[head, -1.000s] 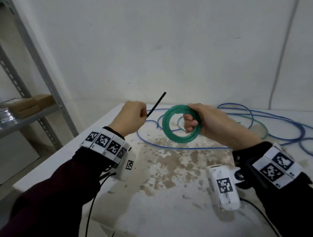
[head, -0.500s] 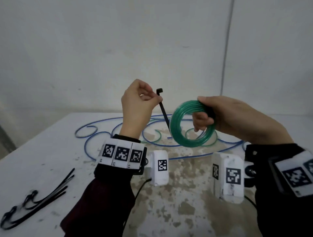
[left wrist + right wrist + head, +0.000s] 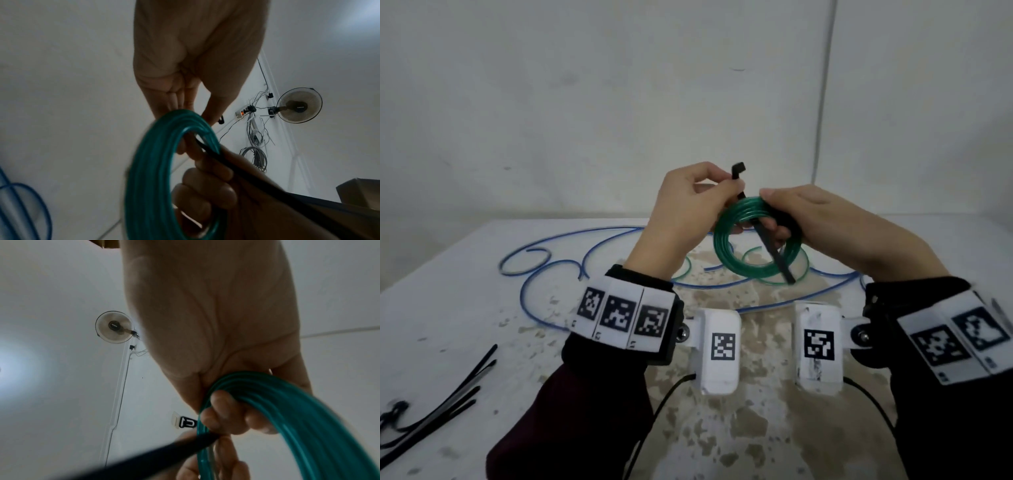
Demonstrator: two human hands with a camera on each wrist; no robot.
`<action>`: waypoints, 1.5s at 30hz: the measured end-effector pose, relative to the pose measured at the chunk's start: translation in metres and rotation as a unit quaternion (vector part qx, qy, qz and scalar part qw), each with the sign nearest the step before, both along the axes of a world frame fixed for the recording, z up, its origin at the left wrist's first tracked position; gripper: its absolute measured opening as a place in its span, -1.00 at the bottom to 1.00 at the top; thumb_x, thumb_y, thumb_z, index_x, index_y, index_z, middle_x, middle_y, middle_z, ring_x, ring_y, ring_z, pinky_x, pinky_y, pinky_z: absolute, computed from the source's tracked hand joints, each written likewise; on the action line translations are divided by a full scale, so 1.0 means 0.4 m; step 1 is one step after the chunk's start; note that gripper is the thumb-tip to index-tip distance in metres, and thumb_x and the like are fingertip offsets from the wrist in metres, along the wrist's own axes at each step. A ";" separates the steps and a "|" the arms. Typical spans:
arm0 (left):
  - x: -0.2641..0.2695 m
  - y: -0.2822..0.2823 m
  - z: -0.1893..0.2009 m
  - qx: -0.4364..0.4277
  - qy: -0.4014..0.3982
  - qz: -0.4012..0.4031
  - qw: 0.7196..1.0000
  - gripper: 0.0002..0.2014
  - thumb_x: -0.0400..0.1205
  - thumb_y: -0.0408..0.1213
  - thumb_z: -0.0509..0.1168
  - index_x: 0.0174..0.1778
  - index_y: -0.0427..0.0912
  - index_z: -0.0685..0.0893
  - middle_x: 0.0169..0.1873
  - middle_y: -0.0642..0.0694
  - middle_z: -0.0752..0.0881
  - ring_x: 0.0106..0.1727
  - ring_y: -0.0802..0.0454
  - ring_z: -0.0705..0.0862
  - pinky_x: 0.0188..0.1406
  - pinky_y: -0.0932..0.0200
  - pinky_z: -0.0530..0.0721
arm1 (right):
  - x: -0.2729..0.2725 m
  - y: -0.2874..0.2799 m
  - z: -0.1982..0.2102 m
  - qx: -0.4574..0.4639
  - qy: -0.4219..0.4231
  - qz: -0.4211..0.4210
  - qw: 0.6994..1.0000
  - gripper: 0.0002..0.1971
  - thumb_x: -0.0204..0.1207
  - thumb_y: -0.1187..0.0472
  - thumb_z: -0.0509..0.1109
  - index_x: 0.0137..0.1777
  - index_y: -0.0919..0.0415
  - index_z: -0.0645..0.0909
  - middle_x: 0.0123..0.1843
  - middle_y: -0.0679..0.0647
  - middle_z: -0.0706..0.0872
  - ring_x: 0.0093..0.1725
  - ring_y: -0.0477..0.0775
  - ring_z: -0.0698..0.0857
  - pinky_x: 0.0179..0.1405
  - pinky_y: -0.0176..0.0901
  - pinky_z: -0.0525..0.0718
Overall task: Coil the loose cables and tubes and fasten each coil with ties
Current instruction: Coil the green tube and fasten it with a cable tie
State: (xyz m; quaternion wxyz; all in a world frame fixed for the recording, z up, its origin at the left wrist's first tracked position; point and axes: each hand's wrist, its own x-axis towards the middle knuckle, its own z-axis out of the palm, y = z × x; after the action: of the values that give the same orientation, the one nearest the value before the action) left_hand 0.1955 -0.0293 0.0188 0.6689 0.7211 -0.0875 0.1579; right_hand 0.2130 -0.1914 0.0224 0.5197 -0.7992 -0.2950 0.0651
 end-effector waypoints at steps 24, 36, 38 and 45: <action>-0.002 0.004 -0.013 -0.012 -0.007 -0.024 1.000 -0.76 0.73 -0.31 0.19 -0.25 -0.18 0.35 -0.56 -0.13 0.48 -0.67 0.10 0.23 -0.67 0.30 0.23 | -0.009 0.006 0.011 -0.007 -0.190 -0.091 0.978 -0.78 0.52 0.23 0.36 0.11 -0.03 0.50 0.03 -0.03 0.59 0.11 -0.03 0.59 0.22 0.03 0.60; -0.001 0.011 -0.007 -0.015 -0.064 -0.009 0.998 -0.75 0.73 -0.34 0.19 -0.27 -0.17 0.34 -0.54 -0.21 0.45 -0.69 0.16 0.26 -0.66 0.31 0.19 | -0.028 0.033 0.027 0.089 -0.226 -0.049 0.969 -0.69 0.70 0.17 0.21 -0.22 0.17 0.69 -0.33 0.29 0.65 -0.30 0.06 0.58 -0.14 -0.08 0.59; 0.002 0.019 -0.006 0.001 -0.084 0.004 0.996 -0.75 0.72 -0.33 0.21 -0.28 -0.16 0.36 -0.56 -0.18 0.45 -0.69 0.14 0.25 -0.65 0.33 0.20 | -0.028 0.032 0.025 0.090 -0.191 -0.038 0.977 -0.63 0.72 0.16 0.15 -0.26 0.14 0.68 -0.36 0.31 0.59 -0.31 0.01 0.54 -0.17 -0.14 0.54; 0.008 0.017 -0.015 0.065 -0.135 0.034 0.988 -0.81 0.70 -0.34 0.22 -0.20 -0.31 0.45 -0.67 0.02 0.46 -0.65 0.12 0.26 -0.62 0.27 0.22 | -0.024 0.044 0.016 0.099 -0.078 -0.013 0.992 -0.62 0.66 0.24 0.25 -0.44 0.27 0.51 -0.49 -0.09 0.49 -0.39 -0.19 0.45 -0.17 -0.47 0.49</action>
State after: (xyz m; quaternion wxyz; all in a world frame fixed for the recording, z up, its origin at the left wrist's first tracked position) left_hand 0.1986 -0.0224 0.0129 0.5968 0.7375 -0.1627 0.2708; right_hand 0.2035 -0.1736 0.0287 0.5729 -0.7499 -0.3290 -0.0337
